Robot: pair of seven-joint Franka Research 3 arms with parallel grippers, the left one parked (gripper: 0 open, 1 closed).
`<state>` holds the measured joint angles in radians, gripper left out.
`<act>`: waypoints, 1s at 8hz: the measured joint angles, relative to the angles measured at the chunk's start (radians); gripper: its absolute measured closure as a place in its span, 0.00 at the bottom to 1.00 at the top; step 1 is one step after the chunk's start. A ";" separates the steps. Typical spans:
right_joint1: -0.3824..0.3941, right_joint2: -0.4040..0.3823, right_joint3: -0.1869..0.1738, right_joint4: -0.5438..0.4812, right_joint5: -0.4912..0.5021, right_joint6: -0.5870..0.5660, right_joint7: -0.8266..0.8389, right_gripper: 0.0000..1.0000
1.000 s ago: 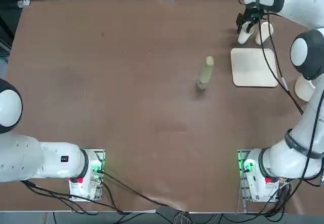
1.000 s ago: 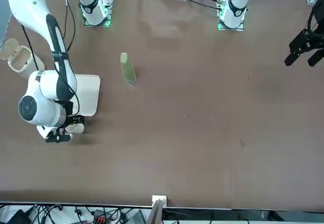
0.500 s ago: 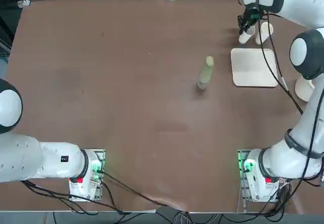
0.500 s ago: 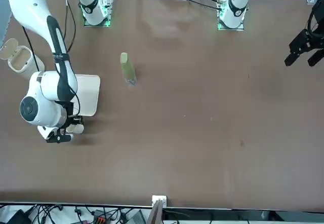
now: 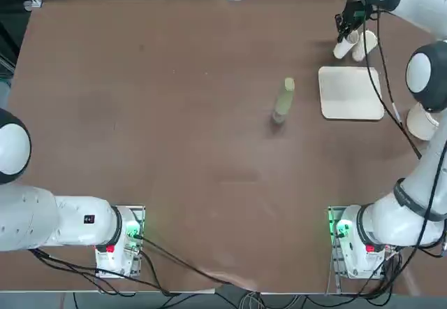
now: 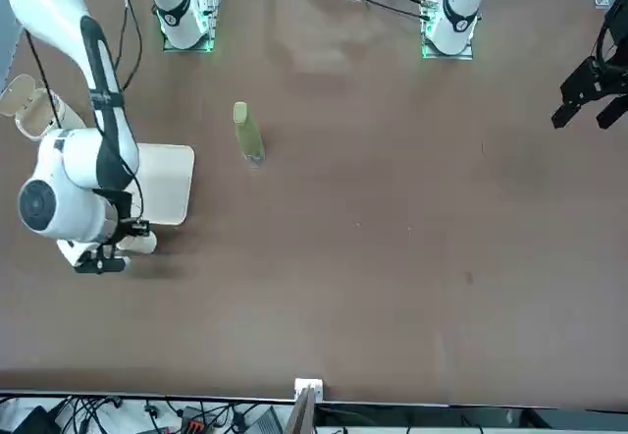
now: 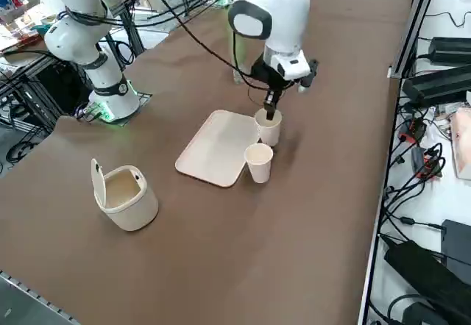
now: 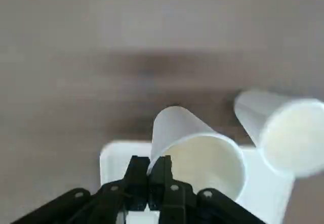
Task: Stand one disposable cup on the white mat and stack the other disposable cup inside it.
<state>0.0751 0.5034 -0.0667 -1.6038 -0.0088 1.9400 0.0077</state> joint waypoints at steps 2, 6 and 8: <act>0.000 -0.082 -0.002 -0.100 -0.018 -0.027 0.020 0.98; -0.002 -0.204 -0.006 -0.409 -0.052 0.149 0.029 0.98; -0.007 -0.245 -0.011 -0.479 -0.055 0.166 0.029 0.98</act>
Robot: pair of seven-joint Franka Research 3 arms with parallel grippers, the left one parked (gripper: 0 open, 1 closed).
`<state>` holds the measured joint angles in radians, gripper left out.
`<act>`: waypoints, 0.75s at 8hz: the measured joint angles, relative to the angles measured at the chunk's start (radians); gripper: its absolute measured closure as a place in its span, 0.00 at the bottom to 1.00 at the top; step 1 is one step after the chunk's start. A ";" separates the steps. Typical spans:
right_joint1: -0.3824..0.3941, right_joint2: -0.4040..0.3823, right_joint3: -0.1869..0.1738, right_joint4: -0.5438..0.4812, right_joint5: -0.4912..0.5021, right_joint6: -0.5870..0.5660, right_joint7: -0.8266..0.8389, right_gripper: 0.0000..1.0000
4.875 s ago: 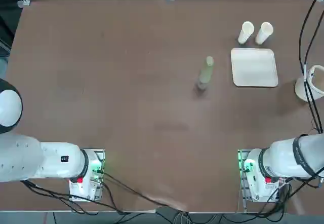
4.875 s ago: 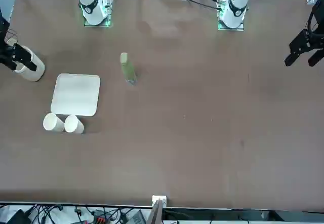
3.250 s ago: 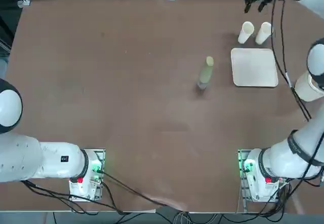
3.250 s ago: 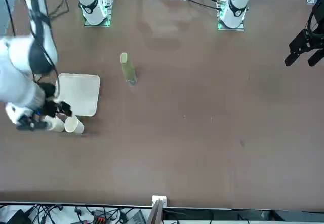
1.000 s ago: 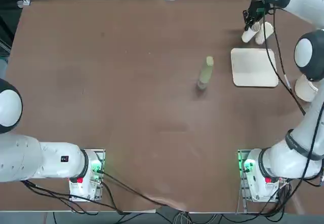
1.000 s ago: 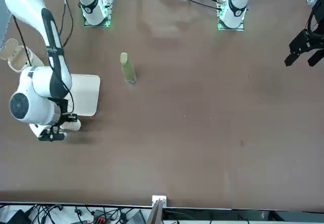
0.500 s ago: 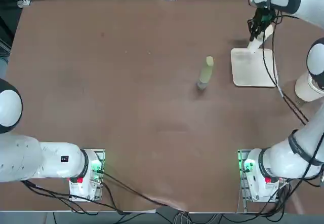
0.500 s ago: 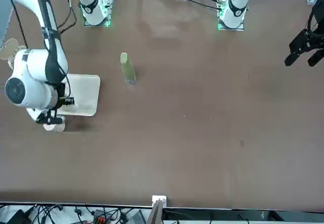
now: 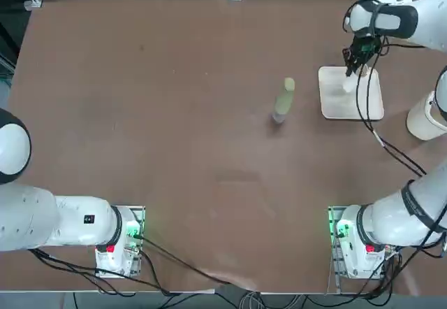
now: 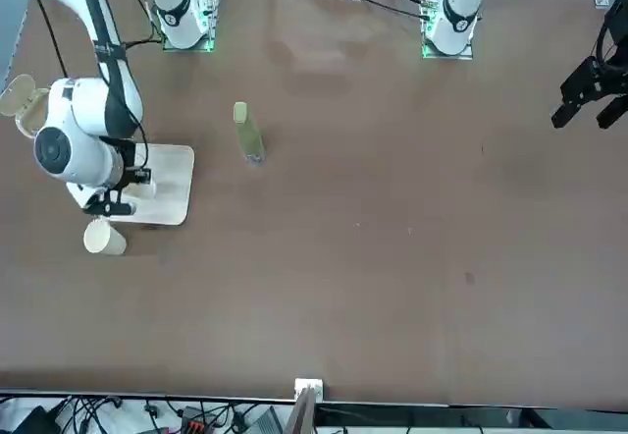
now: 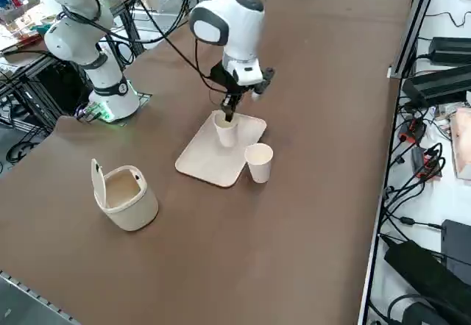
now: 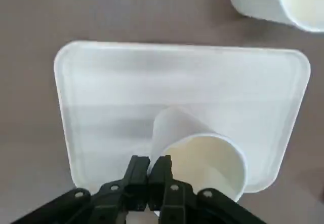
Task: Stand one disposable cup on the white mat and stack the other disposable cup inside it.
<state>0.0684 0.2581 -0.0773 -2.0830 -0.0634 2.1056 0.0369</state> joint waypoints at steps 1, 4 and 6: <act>0.000 -0.012 -0.001 -0.019 -0.012 0.004 0.000 0.96; -0.001 -0.016 -0.001 -0.041 -0.043 0.018 0.001 0.70; -0.002 -0.017 -0.001 -0.039 -0.044 0.027 0.001 0.35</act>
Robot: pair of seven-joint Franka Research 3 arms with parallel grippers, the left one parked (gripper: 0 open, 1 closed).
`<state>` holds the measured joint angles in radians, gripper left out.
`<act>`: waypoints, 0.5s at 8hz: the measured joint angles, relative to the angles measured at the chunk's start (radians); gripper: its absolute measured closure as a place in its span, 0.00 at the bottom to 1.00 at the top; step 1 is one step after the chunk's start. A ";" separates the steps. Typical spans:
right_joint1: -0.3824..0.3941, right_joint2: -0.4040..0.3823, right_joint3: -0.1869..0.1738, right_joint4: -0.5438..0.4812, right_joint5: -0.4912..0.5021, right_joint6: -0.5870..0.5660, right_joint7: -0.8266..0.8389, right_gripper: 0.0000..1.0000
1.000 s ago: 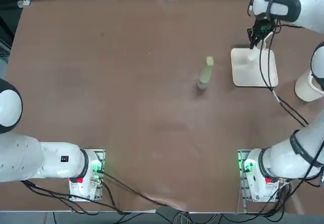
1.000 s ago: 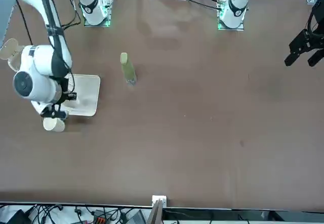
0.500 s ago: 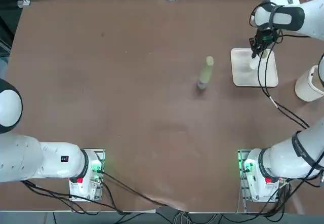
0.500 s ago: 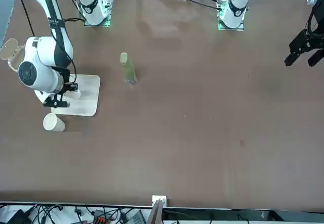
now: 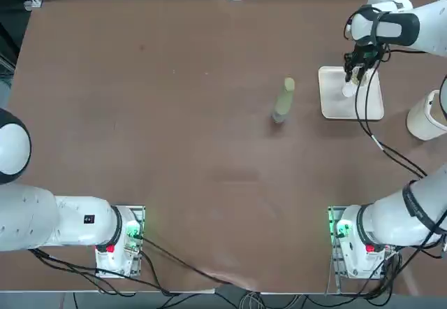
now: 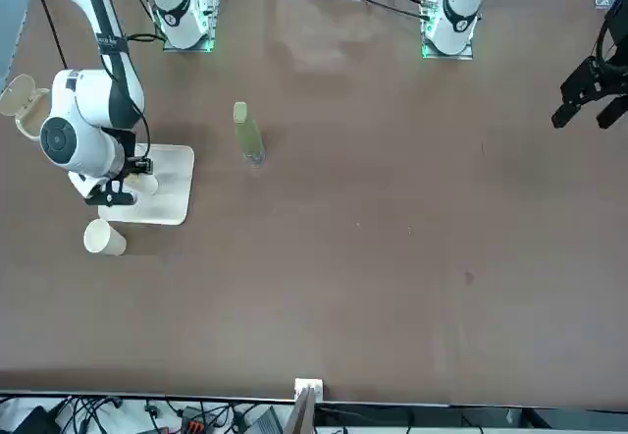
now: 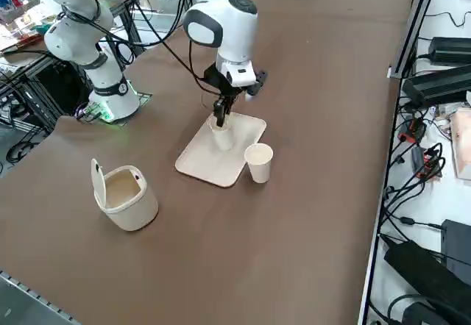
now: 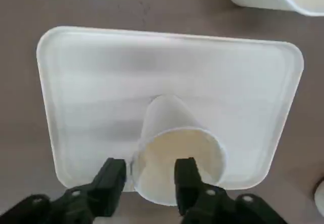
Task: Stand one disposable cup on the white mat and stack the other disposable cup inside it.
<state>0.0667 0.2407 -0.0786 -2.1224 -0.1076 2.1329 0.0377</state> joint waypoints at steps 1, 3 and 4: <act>0.000 -0.004 0.000 0.015 -0.001 0.001 0.000 0.14; -0.010 -0.016 -0.001 0.120 -0.005 -0.030 -0.004 0.00; -0.028 -0.009 -0.001 0.196 -0.004 -0.052 -0.010 0.00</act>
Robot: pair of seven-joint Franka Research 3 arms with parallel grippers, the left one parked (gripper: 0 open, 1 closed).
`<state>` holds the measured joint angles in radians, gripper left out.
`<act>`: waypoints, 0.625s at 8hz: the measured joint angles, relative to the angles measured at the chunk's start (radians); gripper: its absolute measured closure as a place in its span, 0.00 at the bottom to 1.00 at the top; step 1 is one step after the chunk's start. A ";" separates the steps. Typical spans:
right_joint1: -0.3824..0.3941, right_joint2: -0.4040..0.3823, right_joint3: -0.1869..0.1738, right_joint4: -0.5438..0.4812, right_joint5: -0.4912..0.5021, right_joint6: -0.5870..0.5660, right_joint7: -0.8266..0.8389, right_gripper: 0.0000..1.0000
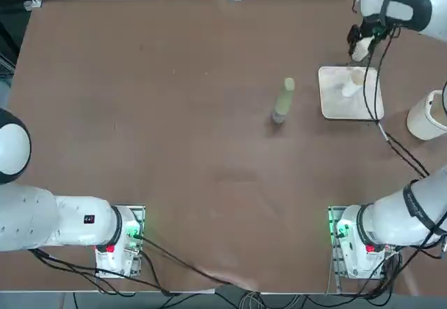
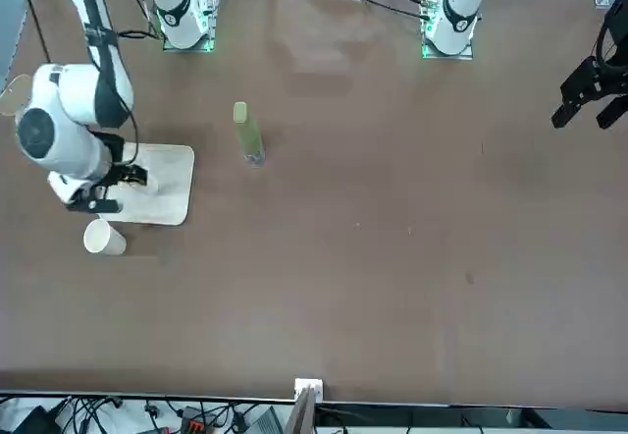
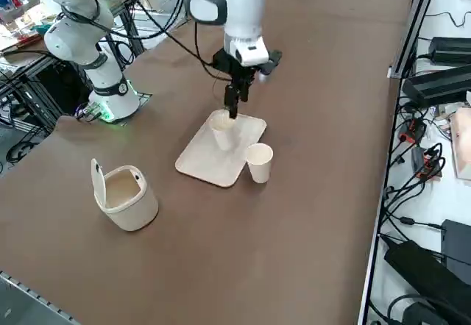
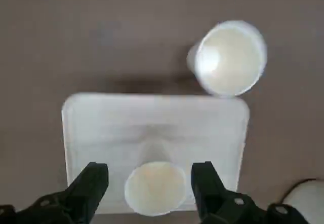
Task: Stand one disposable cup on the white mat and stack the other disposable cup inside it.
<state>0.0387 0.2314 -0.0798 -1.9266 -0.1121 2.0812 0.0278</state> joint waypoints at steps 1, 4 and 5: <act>-0.016 0.021 0.000 0.056 0.000 -0.005 -0.005 0.00; -0.040 0.184 0.000 0.166 -0.003 0.072 -0.007 0.01; -0.044 0.238 0.000 0.192 -0.004 0.108 -0.007 0.01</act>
<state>-0.0049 0.4693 -0.0799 -1.7341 -0.1163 2.1897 0.0209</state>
